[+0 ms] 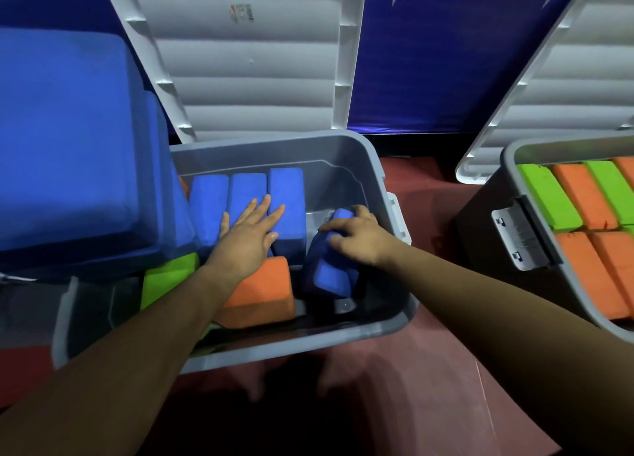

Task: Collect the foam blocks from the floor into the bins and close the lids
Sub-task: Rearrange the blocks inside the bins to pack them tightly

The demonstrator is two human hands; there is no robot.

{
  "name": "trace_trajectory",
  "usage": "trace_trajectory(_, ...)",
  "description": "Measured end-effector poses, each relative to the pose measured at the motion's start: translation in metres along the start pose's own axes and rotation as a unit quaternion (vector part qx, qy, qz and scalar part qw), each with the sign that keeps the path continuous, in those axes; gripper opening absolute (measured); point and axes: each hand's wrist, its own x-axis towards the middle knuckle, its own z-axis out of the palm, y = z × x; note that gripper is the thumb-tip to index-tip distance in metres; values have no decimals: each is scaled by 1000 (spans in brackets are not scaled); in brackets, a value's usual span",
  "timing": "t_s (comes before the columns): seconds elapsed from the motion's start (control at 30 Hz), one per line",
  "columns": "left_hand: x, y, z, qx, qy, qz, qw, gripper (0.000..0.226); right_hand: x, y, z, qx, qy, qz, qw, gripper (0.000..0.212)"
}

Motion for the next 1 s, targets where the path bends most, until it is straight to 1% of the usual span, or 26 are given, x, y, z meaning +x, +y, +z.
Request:
trace_trajectory(0.03, 0, 0, 0, 0, 2, 0, 1000, 53, 2, 0, 4, 41, 23, 7, 999, 54)
trace_trajectory(0.07, 0, -1, 1, 0, 5, -1, 1000, 54, 4, -1, 9, 70, 40, 14, 997, 67)
trace_trajectory(0.1, 0, -1, 2, -1, 7, -1, 1000, 54, 6, -2, 13, 85, 58, 26, 994, 83)
trace_trajectory(0.13, 0, -1, 2, -1, 9, -1, 1000, 54, 9, -4, 16, 84, 84, 49, 992, 96)
trace_trajectory(0.17, 0, -1, 3, -1, 9, 0, 1000, 54, 11, -7, 20, 77, 101, 79, 989, 102)
trace_trajectory(0.2, 0, -1, 3, 0, 10, -1, 1000, 54, 13, -11, 23, 72, 101, 110, 986, 104)
trace_trajectory(0.27, 0, 0, 4, 4, 14, -2, 1000, 54, 15, -19, 32, 97, 68, 154, 981, 111)
trace_trajectory(0.3, -1, 1, 3, 6, 14, -3, 1000, 54, 15, -22, 36, 122, 54, 162, 978, 117)
trace_trajectory(0.37, -1, 1, 2, 10, 10, -6, 1000, 54, 15, -24, 43, 167, 51, 162, 971, 129)
trace_trajectory(0.4, -1, 1, 2, 12, 7, -7, 1000, 54, 16, -23, 45, 185, 54, 162, 968, 131)
trace_trajectory(0.47, -3, 1, 2, 15, 5, -6, 1000, 54, 16, -23, 39, 211, 72, 162, 961, 127)
trace_trajectory(0.6, -2, 2, 2, 11, 5, -9, 1000, 53, 28, -18, 17, 183, 171, 98, 963, 111)
trace_trajectory(0.63, -2, 2, 2, 11, 4, -10, 1000, 53, 34, -17, 14, 183, 174, 90, 963, 109)
trace_trajectory(0.73, -1, 3, 3, 7, 18, -12, 1000, 53, 51, -16, 16, 166, 150, 81, 971, 104)
trace_trajectory(0.8, 0, 4, 3, 6, 24, -11, 1000, 53, 61, -15, 20, 148, 168, 69, 972, 100)
trace_trajectory(0.87, 0, 4, 0, 5, 16, -10, 1000, 53, 66, -15, 21, 144, 160, 63, 975, 99)
trace_trajectory(0.93, -5, 6, -2, 3, 1, 0, 1000, 54, 62, -16, 17, 145, 121, 78, 979, 99)
trace_trajectory(0.97, -10, 7, -3, 5, 5, 7, 1000, 55, 57, -18, 14, 129, 115, 90, 981, 98)
trace_trajectory(1.0, -16, 9, -5, 5, 20, 20, 1000, 57, 51, -23, 11, 90, 131, 94, 983, 94)
